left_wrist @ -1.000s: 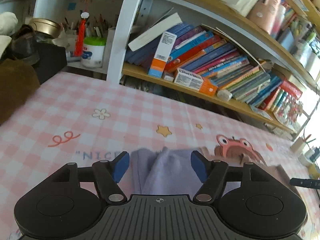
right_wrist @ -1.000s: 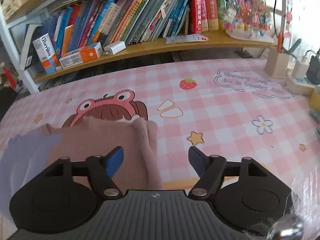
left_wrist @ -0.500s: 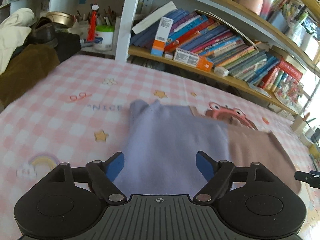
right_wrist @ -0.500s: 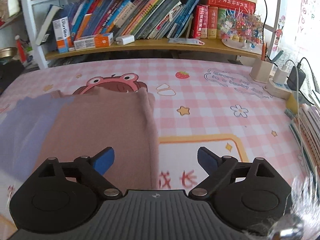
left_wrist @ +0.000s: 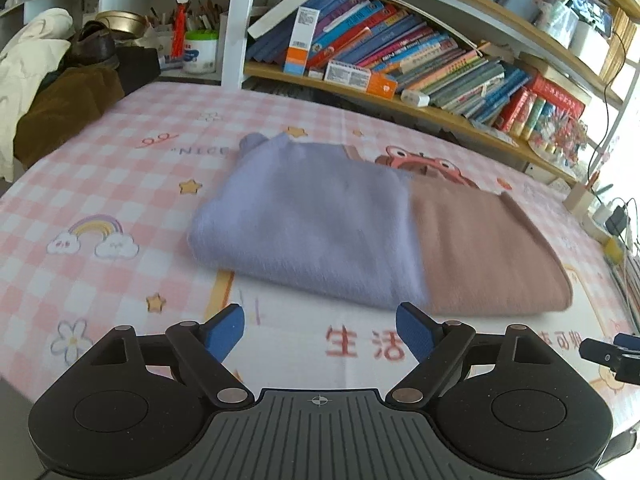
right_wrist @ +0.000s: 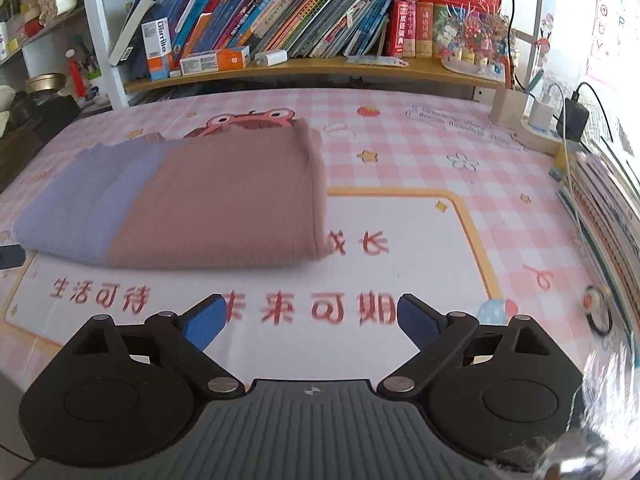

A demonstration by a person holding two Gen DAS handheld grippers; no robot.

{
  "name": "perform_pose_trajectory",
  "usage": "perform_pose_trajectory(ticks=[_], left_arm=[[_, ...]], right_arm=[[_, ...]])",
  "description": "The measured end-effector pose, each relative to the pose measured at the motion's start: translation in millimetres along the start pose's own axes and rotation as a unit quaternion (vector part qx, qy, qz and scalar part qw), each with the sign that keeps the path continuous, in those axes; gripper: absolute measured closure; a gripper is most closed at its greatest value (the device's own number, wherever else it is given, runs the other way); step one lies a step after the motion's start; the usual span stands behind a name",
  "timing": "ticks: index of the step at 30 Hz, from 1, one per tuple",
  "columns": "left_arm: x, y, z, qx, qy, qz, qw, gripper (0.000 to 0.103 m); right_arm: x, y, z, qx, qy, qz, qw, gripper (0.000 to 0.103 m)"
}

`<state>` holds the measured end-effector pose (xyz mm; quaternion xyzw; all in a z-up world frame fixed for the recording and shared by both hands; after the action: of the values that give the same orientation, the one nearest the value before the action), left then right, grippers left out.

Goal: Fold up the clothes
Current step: 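Raise both grippers away from the folded sweater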

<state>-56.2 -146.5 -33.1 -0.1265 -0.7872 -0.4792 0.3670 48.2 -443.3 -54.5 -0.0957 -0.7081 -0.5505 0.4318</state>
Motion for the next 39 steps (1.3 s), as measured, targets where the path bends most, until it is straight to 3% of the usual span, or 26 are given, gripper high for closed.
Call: perform_pose_trajectory(ticks=[25,34,39], left_arm=[[26.1,-34.7,-15.6,-0.029,0.019,0.026,0.9991,0.012],[25.8,-41.7,-8.6,-0.027,0.004,0.040,0.9988,0.012],[13.1,-35.9,6.2,0.028,-0.035,0.057,0.9974,0.012]], right_arm=[[22.0,-31.2,21.7,0.008,0.025,0.009,1.000,0.003],[18.4,-35.7,27.5,0.001,0.018,0.023,1.000,0.002],[11.4,-33.1,34.6,0.005,0.014,0.033,0.999,0.002]])
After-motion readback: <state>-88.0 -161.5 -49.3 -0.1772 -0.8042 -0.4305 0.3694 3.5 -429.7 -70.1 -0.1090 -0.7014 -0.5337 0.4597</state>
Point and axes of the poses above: each gripper's, at about its wrist camera, not at the fingertips, and x roughly against the way its jaws point, z to its left, y to its top, the point moved 4 cm from there along -x, roughly the way its jaws point, and after that the axes turned 6 degrees about x, right-handed, at the moved point
